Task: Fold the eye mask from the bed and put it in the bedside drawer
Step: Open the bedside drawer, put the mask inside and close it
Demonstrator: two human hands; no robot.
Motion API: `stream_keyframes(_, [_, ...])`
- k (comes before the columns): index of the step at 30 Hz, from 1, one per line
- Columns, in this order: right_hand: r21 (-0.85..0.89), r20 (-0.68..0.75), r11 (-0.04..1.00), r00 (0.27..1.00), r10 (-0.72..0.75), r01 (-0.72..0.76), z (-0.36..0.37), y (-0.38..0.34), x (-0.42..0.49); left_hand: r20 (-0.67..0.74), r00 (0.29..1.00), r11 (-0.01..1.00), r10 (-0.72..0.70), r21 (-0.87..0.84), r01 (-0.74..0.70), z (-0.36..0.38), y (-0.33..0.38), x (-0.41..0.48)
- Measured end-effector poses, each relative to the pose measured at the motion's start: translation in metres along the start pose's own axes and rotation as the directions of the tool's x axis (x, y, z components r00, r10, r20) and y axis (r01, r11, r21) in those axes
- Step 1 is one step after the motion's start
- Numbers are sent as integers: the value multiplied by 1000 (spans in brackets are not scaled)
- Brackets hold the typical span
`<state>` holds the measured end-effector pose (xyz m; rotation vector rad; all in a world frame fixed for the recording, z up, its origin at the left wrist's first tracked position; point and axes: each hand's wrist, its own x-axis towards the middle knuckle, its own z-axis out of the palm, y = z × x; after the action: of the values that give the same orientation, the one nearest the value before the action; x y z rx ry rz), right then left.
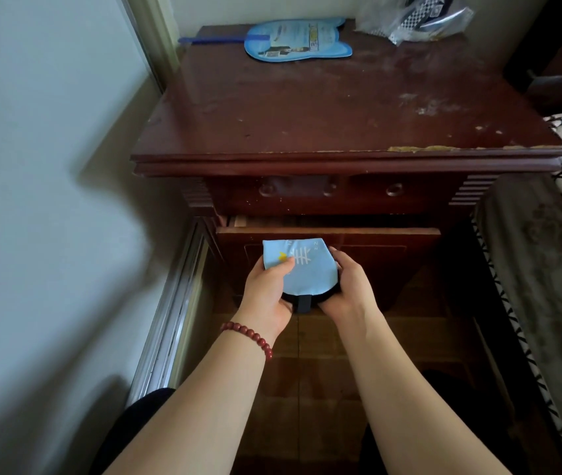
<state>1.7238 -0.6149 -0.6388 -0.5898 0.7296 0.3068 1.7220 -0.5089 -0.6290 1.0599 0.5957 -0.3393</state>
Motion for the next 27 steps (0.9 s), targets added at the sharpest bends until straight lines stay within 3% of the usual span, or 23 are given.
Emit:
stream_keyframes(3, [50, -59, 999, 998, -4, 7, 3, -1, -13, -5, 1000, 1000, 27, 2, -27, -4, 5, -7])
stream_keyframes(6, [44, -98, 991, 988, -121, 126, 4, -6, -20, -15, 999, 999, 49, -3, -50, -5, 10, -11])
stream_keyframes(10, [-213, -118, 933, 940, -320, 290, 6, -19, -26, -11, 999, 999, 48, -24, -49, -3, 20, -14])
stream_keyframes(12, [-472, -85, 791, 873, -480, 389, 7, -24, -27, -9, 999, 999, 35, -26, -35, -2, 25, -14])
stream_keyframes(15, [-820, 162, 317, 724, -670, 476, 6, -32, -28, -24, 1000, 1000, 9, -4, -9, 0, 31, -12])
stream_keyframes(17, [-871, 373, -18, 636, -676, 492, 5, -36, -27, -39, 999, 1000, 8, 7, -7, 2, 33, -10])
stream_keyframes(19, [-850, 503, -221, 614, -608, 478, 6, -37, -24, -48, 999, 1000, 15, 16, -15, 3, 34, -9])
stream_keyframes(21, [-845, 531, -290, 644, -551, 449, 8, -37, -22, -47, 999, 1000, 19, 19, -18, 3, 35, -8])
stream_keyframes(27, [-890, 445, -344, 736, -510, 299, 8, -37, -14, -11, 999, 999, 39, 24, -39, -3, 39, -5])
